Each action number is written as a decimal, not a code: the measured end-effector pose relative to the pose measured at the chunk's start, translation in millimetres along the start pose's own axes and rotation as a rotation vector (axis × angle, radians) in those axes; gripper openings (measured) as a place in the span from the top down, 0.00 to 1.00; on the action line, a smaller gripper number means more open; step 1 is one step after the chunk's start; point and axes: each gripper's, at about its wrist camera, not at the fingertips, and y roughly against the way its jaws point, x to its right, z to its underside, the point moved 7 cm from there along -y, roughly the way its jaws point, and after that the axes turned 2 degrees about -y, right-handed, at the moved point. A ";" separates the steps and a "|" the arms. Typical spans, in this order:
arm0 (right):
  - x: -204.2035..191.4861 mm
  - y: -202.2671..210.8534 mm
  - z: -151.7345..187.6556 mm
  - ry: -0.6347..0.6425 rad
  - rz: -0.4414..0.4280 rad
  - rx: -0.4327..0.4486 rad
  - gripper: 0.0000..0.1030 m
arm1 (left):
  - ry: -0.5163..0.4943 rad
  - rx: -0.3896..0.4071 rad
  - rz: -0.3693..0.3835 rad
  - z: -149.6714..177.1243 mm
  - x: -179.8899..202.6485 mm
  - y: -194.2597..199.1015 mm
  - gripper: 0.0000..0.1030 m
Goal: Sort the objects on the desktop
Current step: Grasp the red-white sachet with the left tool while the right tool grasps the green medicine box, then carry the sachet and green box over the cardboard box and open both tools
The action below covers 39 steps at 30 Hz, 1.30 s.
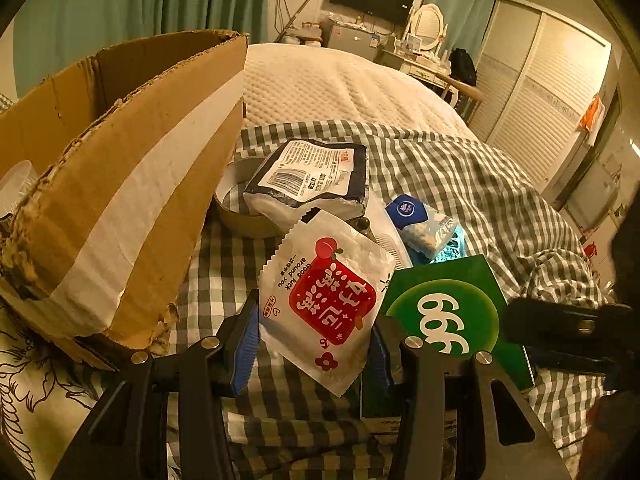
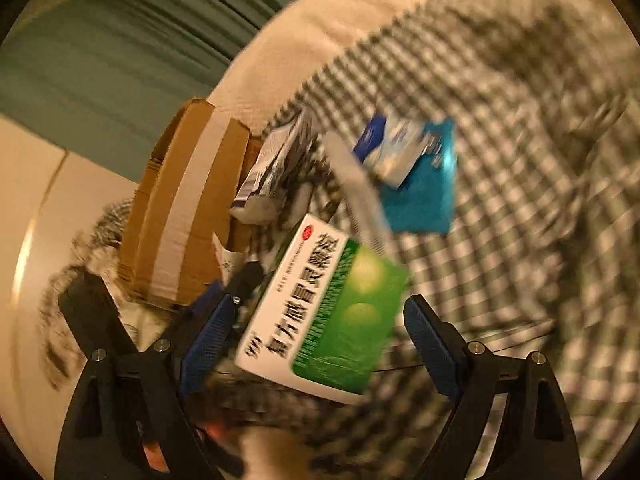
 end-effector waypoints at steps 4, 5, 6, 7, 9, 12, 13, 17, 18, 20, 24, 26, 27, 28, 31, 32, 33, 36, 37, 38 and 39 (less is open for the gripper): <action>-1.6 -24.5 -0.5 -0.026 0.035 -0.049 0.14 | -0.006 -0.004 -0.013 1.2 -1.3 -2.0 0.53; -1.9 -26.5 -2.2 -0.026 0.044 -0.042 0.14 | -0.005 -0.005 -0.011 1.0 -1.5 -1.9 0.53; 0.1 -28.3 -4.0 -0.039 0.057 -0.040 0.14 | -0.002 -0.006 -0.009 0.8 -1.9 -1.8 0.53; 3.0 -29.9 -3.2 -0.053 0.074 -0.050 0.14 | -0.002 -0.009 -0.011 1.1 -2.7 -2.1 0.53; 10.4 -33.7 4.2 -0.131 0.026 -0.088 0.14 | -0.004 -0.019 -0.015 1.9 -3.2 -4.0 0.53; 14.5 -36.9 13.0 -0.190 -0.035 -0.107 0.14 | 0.002 -0.037 -0.014 4.6 -4.3 -8.4 0.53; 12.6 -40.8 15.2 -0.181 -0.033 -0.120 0.14 | 0.004 -0.034 -0.015 4.0 -4.7 -7.6 0.53; -0.7 -44.4 17.9 -0.128 -0.043 -0.078 0.19 | 0.023 -0.006 -0.002 -1.6 -8.1 -0.4 0.53; -4.7 -39.1 17.6 -0.114 -0.044 -0.057 0.19 | 0.024 0.002 -0.002 -3.3 -8.5 1.9 0.53; -14.7 -20.9 14.0 -0.041 -0.016 0.007 0.19 | 0.024 0.019 -0.003 -6.0 -9.6 4.9 0.53; -25.6 16.4 -2.5 0.095 0.085 0.124 0.19 | 0.027 0.013 0.021 -5.6 -6.6 2.5 0.53; -24.3 28.4 -4.2 0.142 0.144 0.159 0.19 | 0.023 0.025 0.029 -6.7 -3.8 5.0 0.53; -21.3 33.2 -3.7 0.154 0.154 0.167 0.19 | 0.024 0.032 0.035 -8.0 -2.4 7.9 0.53; -23.9 35.8 -2.2 0.171 0.160 0.173 0.19 | 0.026 0.046 0.045 -10.3 -1.0 12.5 0.53; -34.3 49.0 -2.4 0.259 0.215 0.227 0.19 | 0.018 0.115 0.067 -24.0 -0.1 33.0 0.53; -38.1 54.2 -1.6 0.298 0.237 0.250 0.19 | 0.014 0.139 0.066 -28.2 -0.6 39.8 0.53; -44.3 62.0 -2.4 0.336 0.256 0.276 0.19 | 0.014 0.168 0.066 -33.8 -2.6 48.0 0.53; -66.7 77.8 -3.2 0.415 0.282 0.355 0.19 | 0.042 0.255 0.077 -50.9 -14.7 76.9 0.53; -73.0 78.9 -3.7 0.430 0.280 0.370 0.19 | 0.050 0.304 0.067 -59.6 -20.5 90.4 0.53; -83.1 82.2 -4.2 0.455 0.268 0.384 0.19 | 0.049 0.351 0.060 -68.4 -24.9 104.5 0.53; -91.9 80.5 -6.0 0.472 0.255 0.392 0.19 | 0.043 0.395 0.051 -79.6 -31.5 118.2 0.53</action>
